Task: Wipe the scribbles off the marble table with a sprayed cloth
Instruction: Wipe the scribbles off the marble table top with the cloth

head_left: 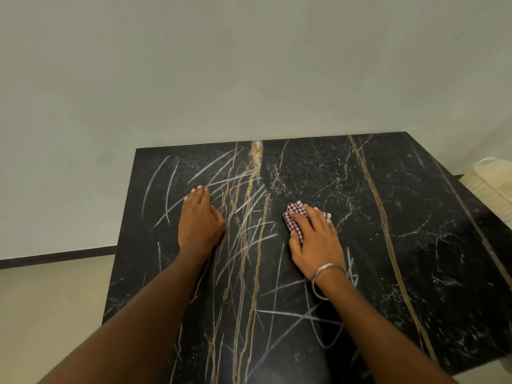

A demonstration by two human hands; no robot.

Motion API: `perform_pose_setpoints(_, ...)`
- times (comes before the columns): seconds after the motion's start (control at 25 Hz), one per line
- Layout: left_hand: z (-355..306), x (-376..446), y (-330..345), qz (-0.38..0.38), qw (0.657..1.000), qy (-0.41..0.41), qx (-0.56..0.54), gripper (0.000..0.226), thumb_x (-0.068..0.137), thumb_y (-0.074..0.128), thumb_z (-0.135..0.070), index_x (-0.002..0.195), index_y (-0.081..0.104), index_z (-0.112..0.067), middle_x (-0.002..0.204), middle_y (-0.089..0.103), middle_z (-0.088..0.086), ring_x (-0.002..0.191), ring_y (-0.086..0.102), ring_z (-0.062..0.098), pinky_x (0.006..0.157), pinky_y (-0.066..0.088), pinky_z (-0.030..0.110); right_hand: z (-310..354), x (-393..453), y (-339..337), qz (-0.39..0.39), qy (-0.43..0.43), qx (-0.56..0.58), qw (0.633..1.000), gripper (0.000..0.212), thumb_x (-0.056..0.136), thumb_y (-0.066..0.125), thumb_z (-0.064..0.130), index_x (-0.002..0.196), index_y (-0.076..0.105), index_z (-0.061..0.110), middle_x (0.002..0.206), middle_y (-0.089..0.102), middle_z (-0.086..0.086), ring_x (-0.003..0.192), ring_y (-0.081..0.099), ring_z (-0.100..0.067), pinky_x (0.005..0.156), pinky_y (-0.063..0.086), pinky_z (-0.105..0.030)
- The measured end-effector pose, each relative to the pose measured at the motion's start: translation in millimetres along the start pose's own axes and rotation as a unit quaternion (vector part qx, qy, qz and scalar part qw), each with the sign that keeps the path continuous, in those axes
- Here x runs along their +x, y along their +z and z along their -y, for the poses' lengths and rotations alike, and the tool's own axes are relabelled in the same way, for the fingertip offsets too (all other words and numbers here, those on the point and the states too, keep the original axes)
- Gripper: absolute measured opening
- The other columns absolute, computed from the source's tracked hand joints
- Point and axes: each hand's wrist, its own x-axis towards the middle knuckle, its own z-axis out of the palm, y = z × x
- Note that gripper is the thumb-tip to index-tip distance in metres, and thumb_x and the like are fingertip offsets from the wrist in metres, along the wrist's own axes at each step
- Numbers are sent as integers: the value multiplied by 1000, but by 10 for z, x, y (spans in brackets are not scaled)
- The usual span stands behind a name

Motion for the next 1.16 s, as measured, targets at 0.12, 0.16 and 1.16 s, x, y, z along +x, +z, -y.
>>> perform_pose_setpoints(0.12, -2, -74, -34, 19, 1000, 8, -5, 53, 97, 40, -17, 147, 32, -3, 156, 29, 13, 146, 20, 22, 122, 12, 39, -250, 43, -55, -11, 42, -10, 999, 50, 89, 36, 39, 138, 41, 30, 153, 31, -2, 142, 25, -23, 117, 23, -46)
perform_pose_setpoints(0.16, -8, -133, -46, 21, 1000, 7, -6, 52, 98, 39, -17, 148, 31, -3, 156, 29, 12, 147, 19, 21, 122, 11, 38, -275, 36, -72, -15, 64, -12, 998, 51, 89, 35, 39, 138, 42, 29, 153, 31, -3, 142, 25, -24, 117, 22, -46)
perform_pose_setpoints(1.16, -103, -461, -36, -4, 1000, 15, -9, 52, 96, 41, -17, 146, 36, -4, 153, 35, 11, 145, 25, 20, 121, 12, 36, -166, -473, -117, -6, 41, -4, 999, 48, 91, 38, 38, 139, 41, 31, 154, 29, 1, 143, 24, -22, 117, 23, -46)
